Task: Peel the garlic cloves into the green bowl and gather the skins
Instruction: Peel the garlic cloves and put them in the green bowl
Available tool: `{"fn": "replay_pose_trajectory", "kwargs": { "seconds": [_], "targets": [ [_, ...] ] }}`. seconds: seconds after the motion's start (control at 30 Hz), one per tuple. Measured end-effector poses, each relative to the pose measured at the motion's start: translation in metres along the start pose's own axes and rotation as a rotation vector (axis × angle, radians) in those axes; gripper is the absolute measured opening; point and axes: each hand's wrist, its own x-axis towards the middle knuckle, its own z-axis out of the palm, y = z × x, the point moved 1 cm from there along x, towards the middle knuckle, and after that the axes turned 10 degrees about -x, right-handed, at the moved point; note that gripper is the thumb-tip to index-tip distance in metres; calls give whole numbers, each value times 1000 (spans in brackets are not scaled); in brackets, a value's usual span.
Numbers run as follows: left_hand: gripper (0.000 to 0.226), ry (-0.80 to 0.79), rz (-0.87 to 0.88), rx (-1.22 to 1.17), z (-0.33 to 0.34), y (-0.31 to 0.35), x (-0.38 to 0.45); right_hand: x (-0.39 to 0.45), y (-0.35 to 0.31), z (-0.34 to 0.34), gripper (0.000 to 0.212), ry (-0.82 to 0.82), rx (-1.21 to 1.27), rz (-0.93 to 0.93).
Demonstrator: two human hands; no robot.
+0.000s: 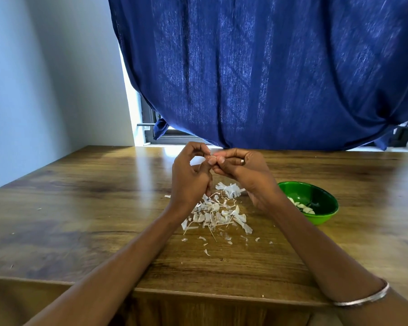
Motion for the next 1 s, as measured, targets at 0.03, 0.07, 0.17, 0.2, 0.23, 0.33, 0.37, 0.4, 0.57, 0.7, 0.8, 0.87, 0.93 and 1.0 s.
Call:
{"fn": "replay_pose_trajectory", "kwargs": {
  "seconds": [0.03,0.07,0.17,0.2,0.23,0.33,0.37,0.4,0.57,0.7,0.8,0.87,0.93,1.0],
  "targets": [
    [13,-7,-7,-3,-1,0,0,0,0,0,13,-4,-1,-8],
    [12,-12,-7,-3,-1,1,0,0,0,0,12,-9,-6,-18],
    [11,-17,1,1,-2,2,0,0,0,0,10,-14,-47,-57],
    [10,-19,5,6,-2,3,0,0,-1,0,9,-12,-58,-71],
    [9,-19,9,11,-2,3,0,0,-1,0,9,-8,-65,-82],
    [8,-31,12,24,-3,3,1,0,-1,0,9,-11,-78,-97],
    [9,-40,3,26,-4,3,1,1,0,0,9,-13,-86,-99],
    [8,-51,-7,27,-4,2,1,1,0,0,9,-14,-95,-101],
    [7,-46,-2,25,-5,3,0,1,0,0,9,-7,-150,-116],
    [8,-19,-14,-8,-5,1,2,1,-1,0,12,23,-179,-153],
    [9,-39,-39,-18,-5,0,3,-1,-2,1,10,38,-185,-188],
    [9,-65,-64,-37,-4,-1,3,-1,-3,1,10,53,-195,-210],
    [9,-77,-74,-49,-4,0,3,-2,-4,1,13,73,-203,-222],
    [8,-77,-74,-49,-4,2,3,-2,-5,1,16,93,-207,-219]
  ]
}}
